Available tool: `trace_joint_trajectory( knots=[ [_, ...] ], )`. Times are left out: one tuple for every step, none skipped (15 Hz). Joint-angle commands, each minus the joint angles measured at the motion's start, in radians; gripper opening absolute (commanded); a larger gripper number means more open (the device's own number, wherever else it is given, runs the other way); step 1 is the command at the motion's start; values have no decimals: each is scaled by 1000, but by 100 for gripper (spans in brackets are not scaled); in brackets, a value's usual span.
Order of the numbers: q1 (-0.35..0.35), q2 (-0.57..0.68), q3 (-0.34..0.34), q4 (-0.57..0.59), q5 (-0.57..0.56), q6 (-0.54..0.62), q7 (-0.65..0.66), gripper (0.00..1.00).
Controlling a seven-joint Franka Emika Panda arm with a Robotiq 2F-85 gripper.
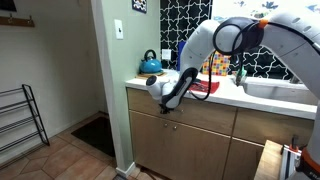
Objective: Open the left drawer of the cabinet
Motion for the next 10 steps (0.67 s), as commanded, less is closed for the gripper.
trace_joint_trajectory(
  knots=[
    [-7,-19,46,-19,29,3,-47,0],
    [-5,-26,54,-25,35,-1,-52,2],
    [1,-30,57,-28,36,-8,-51,4],
    [9,-38,59,-35,36,-16,-48,4],
    [16,-40,61,-36,34,-25,-44,4],
    [24,-45,64,-39,32,-33,-42,4],
    [34,-50,68,-40,31,-48,-39,4],
    [41,-53,71,-41,29,-57,-38,4],
    [50,-57,77,-40,29,-73,-34,4],
    [56,-58,81,-37,29,-87,-29,4]
  ],
)
